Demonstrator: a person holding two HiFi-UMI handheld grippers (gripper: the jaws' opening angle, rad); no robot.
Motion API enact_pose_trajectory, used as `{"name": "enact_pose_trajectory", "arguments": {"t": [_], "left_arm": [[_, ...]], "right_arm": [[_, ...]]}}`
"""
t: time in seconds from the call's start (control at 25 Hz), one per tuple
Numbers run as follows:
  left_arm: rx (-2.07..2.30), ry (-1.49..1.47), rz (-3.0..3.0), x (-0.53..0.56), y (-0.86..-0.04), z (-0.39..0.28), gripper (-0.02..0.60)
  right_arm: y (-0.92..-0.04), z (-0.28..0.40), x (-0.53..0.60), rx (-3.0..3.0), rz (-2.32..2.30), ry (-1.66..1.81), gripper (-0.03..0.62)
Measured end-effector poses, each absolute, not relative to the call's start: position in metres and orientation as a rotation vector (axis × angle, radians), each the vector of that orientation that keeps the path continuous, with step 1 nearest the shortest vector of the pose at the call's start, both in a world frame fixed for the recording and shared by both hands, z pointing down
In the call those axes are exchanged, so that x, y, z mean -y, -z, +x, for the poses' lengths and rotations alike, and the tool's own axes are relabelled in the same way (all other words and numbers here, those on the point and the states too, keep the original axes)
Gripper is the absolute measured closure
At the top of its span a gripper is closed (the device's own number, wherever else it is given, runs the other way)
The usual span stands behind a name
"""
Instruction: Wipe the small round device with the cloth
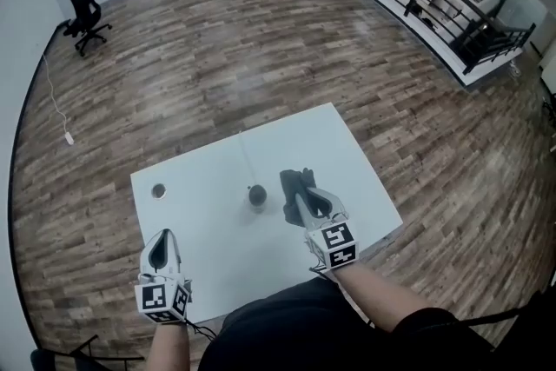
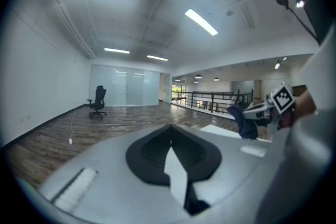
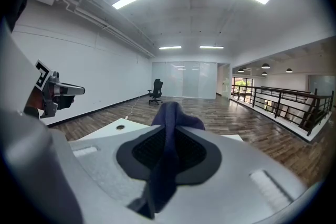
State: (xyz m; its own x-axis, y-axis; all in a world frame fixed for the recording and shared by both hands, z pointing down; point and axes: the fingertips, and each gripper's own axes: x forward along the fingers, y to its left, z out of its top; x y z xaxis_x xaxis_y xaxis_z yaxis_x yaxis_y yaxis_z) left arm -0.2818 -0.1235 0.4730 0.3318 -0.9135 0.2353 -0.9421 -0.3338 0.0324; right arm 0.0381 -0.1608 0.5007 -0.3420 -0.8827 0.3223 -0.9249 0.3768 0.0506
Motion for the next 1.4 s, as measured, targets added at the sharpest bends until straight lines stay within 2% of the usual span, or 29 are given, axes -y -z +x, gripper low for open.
{"name": "enact_pose_trajectory", "arguments": {"t": [0.52, 1.4], "left_arm": [[1.769, -0.261, 2.383, 0.126, -0.47, -0.294, 0.574], [1.85, -0.251, 2.332, 0.123, -0.457, -0.306, 0.574]], "right_arm": [[-0.505, 0.001, 0.189, 2.426, 1.469, -0.193, 0.537], [-0.516, -0.025, 0.204, 2.458, 1.348, -0.225, 0.537]]}}
